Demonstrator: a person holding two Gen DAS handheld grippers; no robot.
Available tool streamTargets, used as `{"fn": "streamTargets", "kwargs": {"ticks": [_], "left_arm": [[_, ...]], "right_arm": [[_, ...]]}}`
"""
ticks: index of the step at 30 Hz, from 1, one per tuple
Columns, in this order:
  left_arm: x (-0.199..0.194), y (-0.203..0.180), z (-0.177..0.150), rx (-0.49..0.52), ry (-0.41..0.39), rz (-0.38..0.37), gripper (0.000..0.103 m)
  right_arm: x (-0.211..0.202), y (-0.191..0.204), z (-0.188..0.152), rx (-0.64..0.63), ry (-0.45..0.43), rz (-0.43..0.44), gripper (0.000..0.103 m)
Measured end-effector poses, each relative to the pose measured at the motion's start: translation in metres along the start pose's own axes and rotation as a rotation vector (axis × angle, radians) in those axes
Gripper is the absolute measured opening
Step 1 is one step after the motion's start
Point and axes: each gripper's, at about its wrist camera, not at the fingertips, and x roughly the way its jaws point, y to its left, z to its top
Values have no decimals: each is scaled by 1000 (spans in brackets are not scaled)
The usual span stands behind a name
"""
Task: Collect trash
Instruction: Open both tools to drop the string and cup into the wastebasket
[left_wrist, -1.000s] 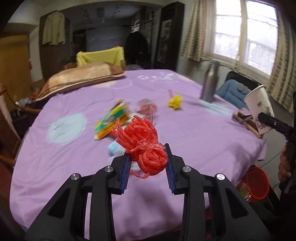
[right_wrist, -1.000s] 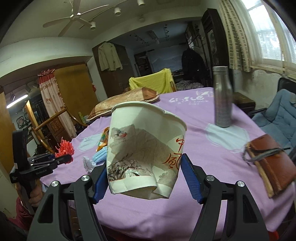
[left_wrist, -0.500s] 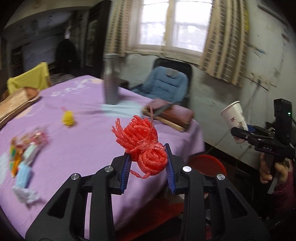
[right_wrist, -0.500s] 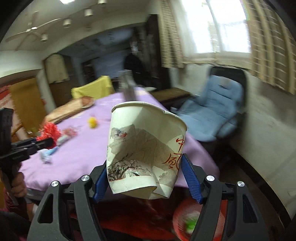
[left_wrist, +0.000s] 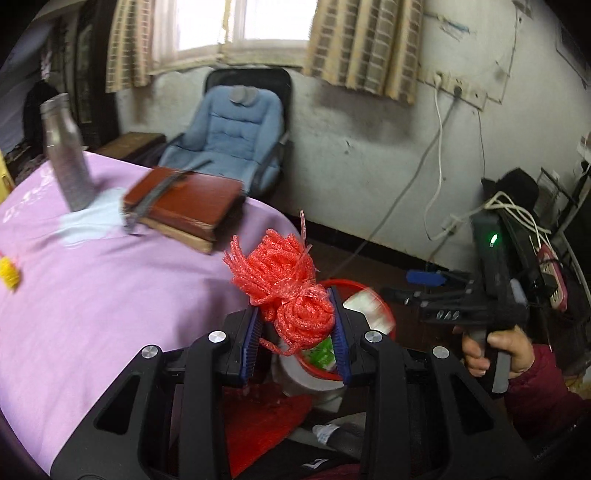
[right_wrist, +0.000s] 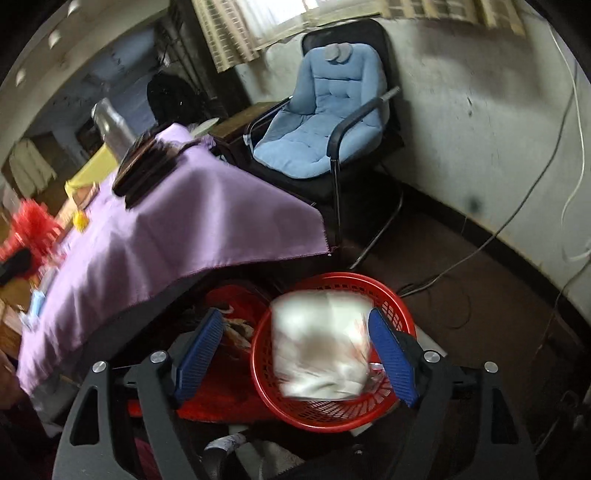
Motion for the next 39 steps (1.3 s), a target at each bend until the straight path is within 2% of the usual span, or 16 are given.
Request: {"fn": "streamTargets", "kwargs": {"ticks": [5, 9, 17, 18, 19, 20, 21, 22, 31, 39], "left_arm": [[38, -26, 5, 47, 53, -60, 35], [66, -47, 7, 84, 94, -98, 36], [93, -68, 17, 130, 107, -137, 38], [96, -69, 17, 128, 111, -137, 45], [98, -70, 18, 123, 113, -134, 59], [101, -70, 18, 113, 112, -125, 67], [101, -68, 17, 103, 104, -111, 80], [100, -67, 17, 97, 98, -105, 86], [78, -42, 18, 56, 46, -24, 95], [35, -13, 10, 8, -36, 50, 96]], "right_arm": [[-37, -21, 10, 11, -129, -37, 88], [-58, -31, 15, 20, -212, -70, 88], [-69, -35, 14, 15, -242, -86, 88], [-69, -35, 13, 13, -241, -87, 88], [-70, -36, 13, 12, -242, -88, 88], [-71, -37, 12, 11, -243, -90, 88], [-71, -37, 11, 11, -244, -93, 88], [-72, -38, 11, 12, -247, -97, 88], [-74, -33, 9, 8, -248, -83, 88], [-79, 2, 16, -62, -254, -60, 89]]}}
